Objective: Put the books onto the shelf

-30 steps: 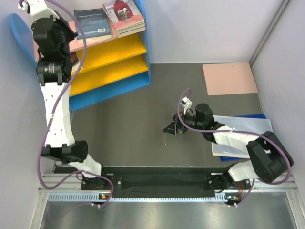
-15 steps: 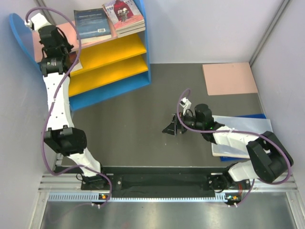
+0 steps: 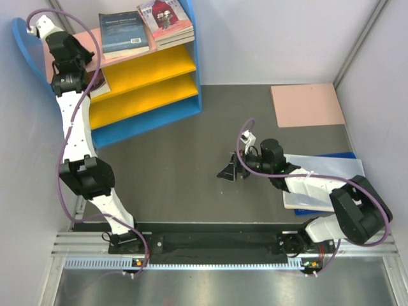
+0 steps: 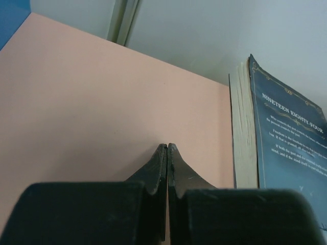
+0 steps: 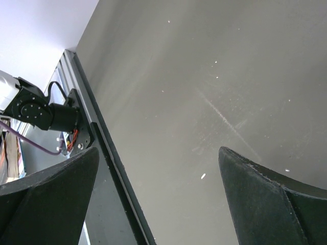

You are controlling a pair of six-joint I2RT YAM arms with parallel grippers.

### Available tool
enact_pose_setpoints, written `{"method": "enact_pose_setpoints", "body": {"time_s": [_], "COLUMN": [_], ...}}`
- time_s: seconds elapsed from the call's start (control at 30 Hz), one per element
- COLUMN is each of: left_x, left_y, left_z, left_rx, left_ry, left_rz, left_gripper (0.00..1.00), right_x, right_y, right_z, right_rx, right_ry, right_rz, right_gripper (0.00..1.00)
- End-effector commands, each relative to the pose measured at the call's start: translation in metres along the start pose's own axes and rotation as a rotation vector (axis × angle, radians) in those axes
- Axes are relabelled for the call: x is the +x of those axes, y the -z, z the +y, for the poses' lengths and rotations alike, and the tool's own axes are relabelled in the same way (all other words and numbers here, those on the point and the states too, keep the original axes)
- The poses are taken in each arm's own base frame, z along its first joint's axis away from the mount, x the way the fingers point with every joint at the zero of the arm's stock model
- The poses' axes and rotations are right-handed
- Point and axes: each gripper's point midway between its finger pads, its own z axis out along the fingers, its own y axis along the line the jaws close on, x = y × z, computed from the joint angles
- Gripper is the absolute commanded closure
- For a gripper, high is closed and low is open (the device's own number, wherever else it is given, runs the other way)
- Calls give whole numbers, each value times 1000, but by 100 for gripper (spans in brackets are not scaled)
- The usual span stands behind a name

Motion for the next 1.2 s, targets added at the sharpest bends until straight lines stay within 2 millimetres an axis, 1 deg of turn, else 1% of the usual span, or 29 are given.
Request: {"method": "enact_pose_setpoints", "body": {"time_s": [0.0,0.2,0.33,0.47,0.5,0.67,0.73,0.77,0.87,1.0,1.13,1.17], "left_x": [51,72,80,93,94,114,119,123,128,133,134,131], "left_y": [-20,-30,-32,-33,-32,-30,-29,-28,-28,-31,-31,-30], "left_z": [6,-5,-11,-18,-21,-39,-43,-49,-53,-52,-50,-49], "left_rx": [27,98,128,155,165,191,196,210,217,209,201,192], "left_ry": [42,77,94,104,105,74,62,56,54,51,47,44], "left_rz": [155,216,238,273,277,311,320,327,333,347,347,339], "left_gripper": [100,100,100,100,100,100,100,100,100,100,100,100], "right_x": [-13,-13,-13,-14,-13,-13,-13,-13,-13,-13,-14,-14], "right_y": [-4,-4,-4,-4,-4,-4,-3,-3,-3,-2,-2,-2], "right_z": [12,12,11,11,11,11,11,12,11,11,12,12], "right_rx": [-37,-33,-31,-30,-30,-30,-28,-28,-26,-27,-28,-28], "right_ry": [50,46,44,45,44,43,45,46,46,47,49,49], "right_rz": [-35,-35,-36,-36,-35,-36,-38,-39,-41,-40,-42,-42], "right_gripper": [0,0,0,0,0,0,0,0,0,0,0,0]}}
